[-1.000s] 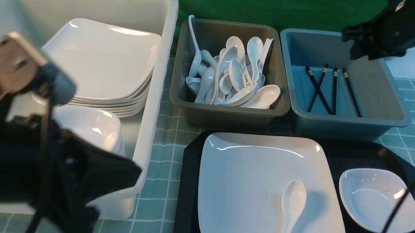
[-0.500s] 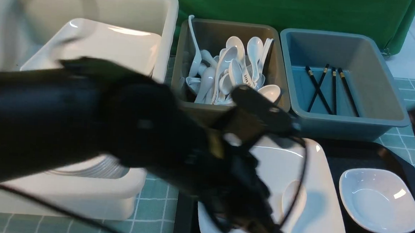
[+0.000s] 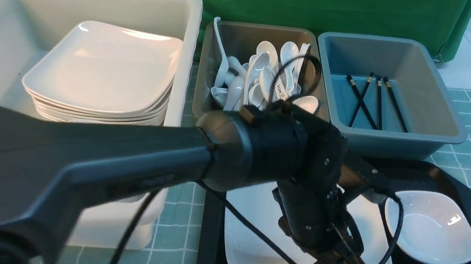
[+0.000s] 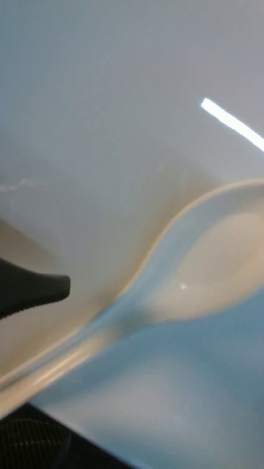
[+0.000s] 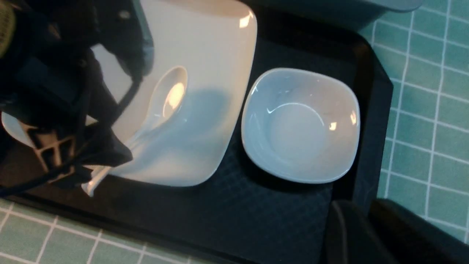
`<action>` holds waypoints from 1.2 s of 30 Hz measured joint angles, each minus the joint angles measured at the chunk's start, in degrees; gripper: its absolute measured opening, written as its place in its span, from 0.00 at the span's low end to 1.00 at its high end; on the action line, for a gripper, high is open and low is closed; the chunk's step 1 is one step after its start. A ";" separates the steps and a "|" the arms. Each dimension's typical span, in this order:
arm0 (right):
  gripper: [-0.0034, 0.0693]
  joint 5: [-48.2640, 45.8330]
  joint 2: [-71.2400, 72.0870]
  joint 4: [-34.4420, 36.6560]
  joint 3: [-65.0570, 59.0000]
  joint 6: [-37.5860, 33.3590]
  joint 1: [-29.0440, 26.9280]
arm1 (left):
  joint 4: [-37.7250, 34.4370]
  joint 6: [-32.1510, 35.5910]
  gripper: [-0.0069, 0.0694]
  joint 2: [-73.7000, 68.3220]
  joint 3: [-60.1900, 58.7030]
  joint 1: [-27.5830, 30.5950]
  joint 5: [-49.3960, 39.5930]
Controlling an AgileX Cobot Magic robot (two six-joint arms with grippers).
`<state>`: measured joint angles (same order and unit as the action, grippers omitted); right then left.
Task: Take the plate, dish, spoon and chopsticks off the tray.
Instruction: Use the left arm to grab a soup spoon from the plate, then use the left arm to put the soup spoon into the small storage box in the middle
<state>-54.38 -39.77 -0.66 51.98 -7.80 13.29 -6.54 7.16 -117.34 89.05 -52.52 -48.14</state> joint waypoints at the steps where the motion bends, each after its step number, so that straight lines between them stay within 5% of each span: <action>1: 0.22 0.00 0.18 0.01 0.00 -0.15 0.00 | 0.19 -0.13 0.71 -0.31 -0.03 0.00 0.11; 8: 0.23 -0.05 2.90 0.01 -0.11 -0.75 0.00 | 1.84 -0.75 0.68 -3.09 0.37 0.00 1.69; 11: 0.24 0.00 2.98 0.01 -0.11 -0.75 0.00 | 2.09 -0.77 0.56 -3.42 0.49 0.00 1.94; 16: 0.24 0.89 3.04 -0.01 -0.18 -0.84 0.00 | -0.89 -1.06 0.21 -3.72 0.76 -0.07 0.68; 27: 0.26 2.59 3.15 -0.01 -0.18 -0.84 0.00 | 9.33 -0.09 0.21 3.36 12.93 2.19 -3.23; 36: 0.27 5.18 3.15 -0.01 -0.18 -0.73 0.00 | 7.05 1.00 0.21 0.31 21.91 20.24 18.62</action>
<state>-49.20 -36.61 -0.67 51.81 -8.53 13.29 0.51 8.15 -117.03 110.95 -32.28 -29.52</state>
